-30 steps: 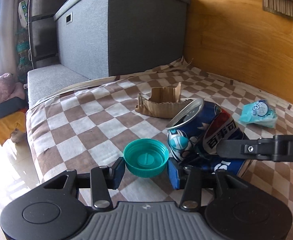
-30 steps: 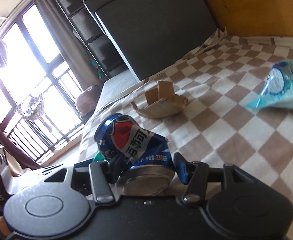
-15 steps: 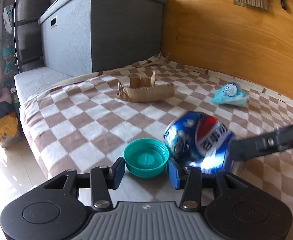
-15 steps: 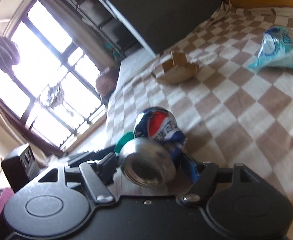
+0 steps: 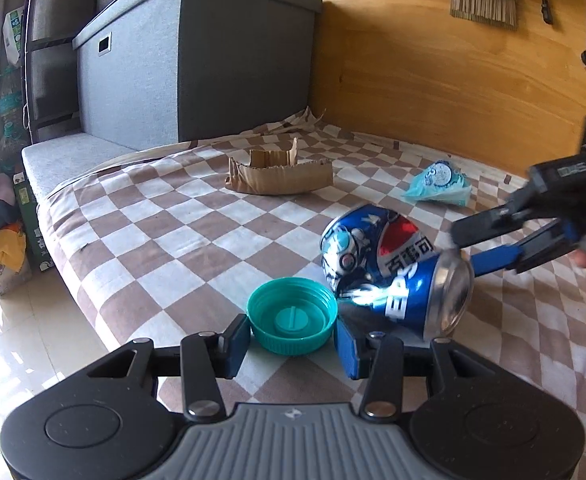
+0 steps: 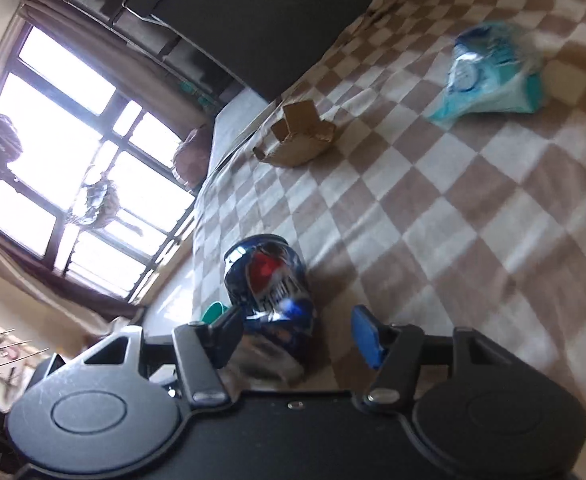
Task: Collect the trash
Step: 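Grasp the teal bottle cap with the left tool while the right tool grasps a Pepsi can, then carry the teal cap and Pepsi can with both tools over the wastebasket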
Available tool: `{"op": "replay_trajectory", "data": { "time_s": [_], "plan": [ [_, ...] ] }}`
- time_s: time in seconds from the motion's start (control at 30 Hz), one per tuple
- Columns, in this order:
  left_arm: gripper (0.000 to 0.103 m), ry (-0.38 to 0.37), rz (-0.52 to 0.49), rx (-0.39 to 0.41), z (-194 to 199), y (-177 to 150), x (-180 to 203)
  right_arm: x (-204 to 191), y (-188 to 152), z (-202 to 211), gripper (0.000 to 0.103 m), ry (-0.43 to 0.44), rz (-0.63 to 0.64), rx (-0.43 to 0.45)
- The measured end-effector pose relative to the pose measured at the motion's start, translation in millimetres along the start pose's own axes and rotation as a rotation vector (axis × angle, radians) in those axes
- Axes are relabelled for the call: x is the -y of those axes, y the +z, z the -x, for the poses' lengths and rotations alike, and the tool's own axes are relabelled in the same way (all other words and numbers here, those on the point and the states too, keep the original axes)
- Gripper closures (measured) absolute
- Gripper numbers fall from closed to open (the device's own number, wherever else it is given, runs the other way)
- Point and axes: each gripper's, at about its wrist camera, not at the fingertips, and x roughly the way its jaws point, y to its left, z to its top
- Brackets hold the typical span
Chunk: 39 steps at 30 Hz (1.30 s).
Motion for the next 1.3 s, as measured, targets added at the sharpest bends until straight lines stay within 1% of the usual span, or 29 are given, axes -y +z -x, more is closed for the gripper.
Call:
{"op": "replay_trajectory", "data": {
  "time_s": [0.03, 0.07, 0.1, 0.17, 0.2, 0.23, 0.3, 0.4, 0.47, 0.5, 0.6, 0.67, 0.77, 0.8, 0.83, 0.9, 0.97, 1.1, 1.3],
  "plan": [
    [0.056, -0.002, 0.002, 0.006, 0, 1, 0, 3, 3, -7, 0.045, 0.008, -0.011, -0.02],
    [0.056, -0.005, 0.001, 0.01, -1, 1, 0, 8, 6, -14, 0.051, 0.02, -0.024, -0.039],
    [0.056, -0.008, -0.002, 0.011, -3, 2, 0, 12, 8, -21, 0.054, 0.041, -0.037, -0.051],
    [0.056, -0.019, -0.012, 0.007, -6, 2, 1, 14, 10, -30, 0.064, 0.078, -0.042, -0.076],
    [0.056, -0.024, -0.021, 0.005, -8, 2, 1, 12, 11, -34, 0.066, 0.084, -0.03, -0.089],
    [0.056, -0.021, -0.034, 0.004, -10, 2, 3, 7, 11, -38, 0.067, 0.087, -0.008, -0.105],
    [0.056, -0.012, -0.062, 0.006, -12, 1, 3, -5, 11, -42, 0.066, 0.06, 0.054, -0.12],
    [0.055, -0.012, -0.054, 0.005, -14, 3, 0, -17, 12, -49, 0.066, 0.024, 0.104, -0.138],
    [0.053, -0.005, -0.051, 0.01, -16, 3, -2, -24, 12, -53, 0.067, 0.009, 0.121, -0.145],
    [0.051, -0.001, -0.052, 0.012, -17, 3, -3, -26, 12, -54, 0.068, 0.004, 0.129, -0.148],
    [0.046, -0.002, -0.061, 0.02, -22, 3, -6, -32, 8, -56, 0.068, 0.015, 0.133, -0.154],
    [0.046, -0.008, -0.061, 0.025, -24, 4, -9, -32, 7, -53, 0.069, 0.028, 0.124, -0.148],
    [0.047, -0.018, -0.054, 0.033, -26, 5, -12, -32, 5, -47, 0.07, 0.011, 0.114, -0.115],
    [0.051, -0.019, -0.047, 0.037, -26, 5, -13, -33, 4, -45, 0.071, 0.003, 0.113, -0.105],
    [0.053, -0.017, -0.039, 0.04, -26, 5, -14, -33, 2, -42, 0.071, -0.006, 0.117, -0.096],
    [0.053, -0.025, -0.018, 0.041, -24, 5, -17, -37, -1, -37, 0.072, -0.022, 0.127, -0.082],
    [0.053, -0.016, -0.003, 0.043, -21, 5, -17, -41, -3, -32, 0.072, -0.043, 0.135, -0.065],
    [0.053, 0.006, 0.052, 0.066, -6, 4, -25, -52, -7, -22, 0.073, -0.1, 0.165, -0.019],
    [0.053, 0.06, 0.119, 0.099, 32, 4, -44, -80, -17, -18, 0.074, -0.167, 0.233, 0.047]
  ]
}}
